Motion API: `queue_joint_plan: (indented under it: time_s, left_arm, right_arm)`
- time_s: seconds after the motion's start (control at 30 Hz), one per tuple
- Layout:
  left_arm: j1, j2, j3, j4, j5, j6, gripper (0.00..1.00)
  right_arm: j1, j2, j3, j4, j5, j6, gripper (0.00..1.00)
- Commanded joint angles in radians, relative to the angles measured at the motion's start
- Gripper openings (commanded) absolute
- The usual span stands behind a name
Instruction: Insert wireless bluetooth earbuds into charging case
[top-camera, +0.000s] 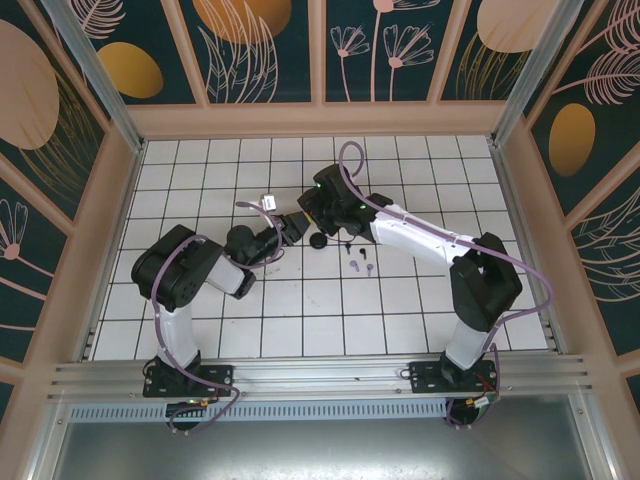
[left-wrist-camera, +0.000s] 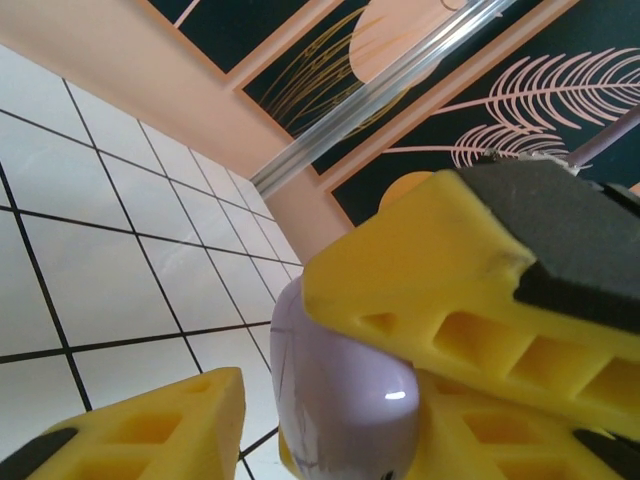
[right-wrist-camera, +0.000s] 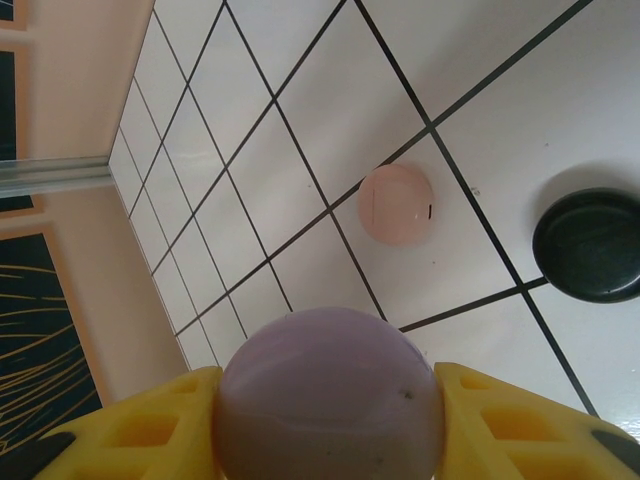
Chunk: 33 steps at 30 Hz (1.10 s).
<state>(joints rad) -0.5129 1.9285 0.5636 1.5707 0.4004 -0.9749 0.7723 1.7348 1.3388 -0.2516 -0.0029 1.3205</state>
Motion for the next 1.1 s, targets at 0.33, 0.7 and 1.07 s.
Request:
queue_joint_plan:
  time_s: [0.33, 0.7, 1.07]
  left_arm:
    - [-0.006, 0.038, 0.022, 0.096, 0.008, -0.023, 0.19]
    - [-0.006, 0.02, 0.023, 0.081, 0.023, -0.03, 0.0]
    - [-0.006, -0.018, 0.032, 0.007, 0.039, 0.003, 0.0]
  right_arm:
    - [0.008, -0.018, -0.02, 0.032, 0.013, 0.022, 0.38]
    - [-0.01, -0.099, -0.063, 0.161, 0.098, 0.017, 0.67]
    - [-0.089, -0.243, -0.219, 0.206, 0.071, -0.082, 0.68]
